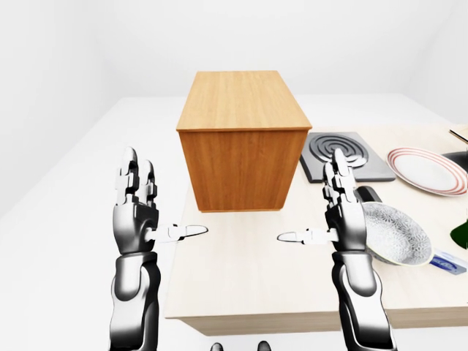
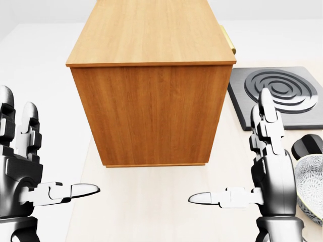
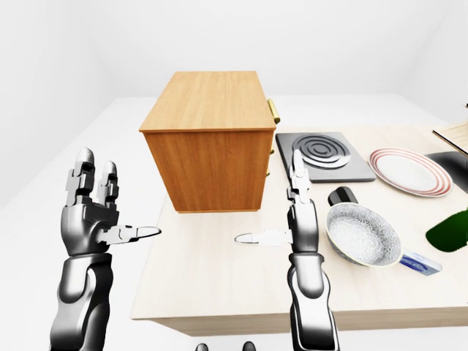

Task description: Put the bowl on the top of the cabinet.

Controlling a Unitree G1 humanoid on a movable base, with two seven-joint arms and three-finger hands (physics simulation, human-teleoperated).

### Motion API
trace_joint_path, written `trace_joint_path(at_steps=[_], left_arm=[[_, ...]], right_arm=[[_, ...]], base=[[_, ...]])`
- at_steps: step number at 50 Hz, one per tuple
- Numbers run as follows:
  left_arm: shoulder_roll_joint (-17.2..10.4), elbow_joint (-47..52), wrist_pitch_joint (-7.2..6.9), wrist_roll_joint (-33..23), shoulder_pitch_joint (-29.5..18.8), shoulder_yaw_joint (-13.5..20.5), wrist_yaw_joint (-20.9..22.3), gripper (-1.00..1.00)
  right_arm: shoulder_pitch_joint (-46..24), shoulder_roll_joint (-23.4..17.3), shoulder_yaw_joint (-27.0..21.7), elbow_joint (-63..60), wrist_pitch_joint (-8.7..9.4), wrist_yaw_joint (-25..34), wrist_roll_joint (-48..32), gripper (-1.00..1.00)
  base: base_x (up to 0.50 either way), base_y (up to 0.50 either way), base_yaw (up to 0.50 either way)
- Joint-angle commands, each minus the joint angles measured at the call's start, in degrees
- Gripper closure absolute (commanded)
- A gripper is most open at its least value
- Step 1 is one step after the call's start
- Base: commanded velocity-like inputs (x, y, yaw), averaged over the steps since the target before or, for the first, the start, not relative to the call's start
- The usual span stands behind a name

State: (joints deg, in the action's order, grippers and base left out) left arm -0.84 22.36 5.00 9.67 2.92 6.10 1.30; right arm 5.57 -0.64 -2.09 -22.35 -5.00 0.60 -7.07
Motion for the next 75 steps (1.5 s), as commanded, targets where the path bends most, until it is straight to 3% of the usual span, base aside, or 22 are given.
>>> trace_joint_path(at_steps=[1,15,33,38,39,41,42,52,66,67,69,75], left_arm=[[-0.01,0.2,0.0,0.21,-0.26,0.05,0.37,-1.0],[0.08,-0.16,0.0,-0.2,-0.09,-0.74,0.66,-1.0],[0.11,-0.82,0.0,0.2,-0.31,-0.44,0.12,-1.0],[-0.16,-1.01,0.0,0.73,-0.17,-0.09,1.28,-1.0],[-0.16,-0.98,0.0,0.89,-0.11,-0.07,1.47,-1.0],[-0.08,-0.91,0.0,0.71,0.04,-0.22,1.65,-1.0],[-0.09,-0.56,0.0,0.74,0.08,-0.2,1.66,-1.0],[0.0,-0.62,0.0,0.68,0.29,0.0,1.87,-1.0],[0.03,-0.99,0.0,0.43,0.39,-0.04,1.85,-1.0],[0.02,-1.05,0.0,0.38,0.39,-0.06,1.86,-1.0],[0.03,-1.52,0.0,0.39,0.34,0.0,1.9,-1.0],[0.04,-0.81,0.0,0.28,0.55,-0.1,1.77,-1.0]], right_arm=[[-0.39,-0.01,0.24,0.11,0.0,0.06,-0.19,-1.0],[-0.31,-0.03,0.01,0.0,0.0,-0.06,-0.28,-1.0],[-0.31,-0.08,-0.39,-2.64,0.0,0.12,-0.02,-1.0],[-0.61,-1.09,-1.65,-8.61,0.0,1.76,-4.11,-1.0],[-1.06,-1.25,-2.74,-11.09,1.3,2.21,-4.33,-1.0],[-2.42,-2.0,-5.55,-16.37,8.52,3.94,-4.47,-1.0],[-2.94,-2.54,-6.53,-17.8,10.0,4.62,-5.66,-1.0],[-3.25,-4.69,-15.89,-24.13,10.0,12.29,-6.08,-1.0],[3.22,-5.17,-28.82,-24.16,10.0,24.54,-6.66,-1.0],[3.48,-4.84,-29.83,-24.03,9.76,25.6,-7.19,-1.0],[3.9,-4.57,-32.02,-23.86,7.49,27.52,-8.16,-1.0],[3.72,-5.4,-38.61,-25.92,6.48,32.97,-9.49,-1.0]], base=[[0.5,0.0,0.0],[0.49,0.0,0.0],[0.0,0.0,0.0],[0.0,0.0,0.0],[0.0,0.0,0.0],[0.0,0.0,0.0],[0.0,0.0,0.0],[0.0,0.0,0.0],[0.0,0.0,0.0],[0.0,0.0,0.0],[0.0,0.0,0.0],[0.0,0.0,0.0]])
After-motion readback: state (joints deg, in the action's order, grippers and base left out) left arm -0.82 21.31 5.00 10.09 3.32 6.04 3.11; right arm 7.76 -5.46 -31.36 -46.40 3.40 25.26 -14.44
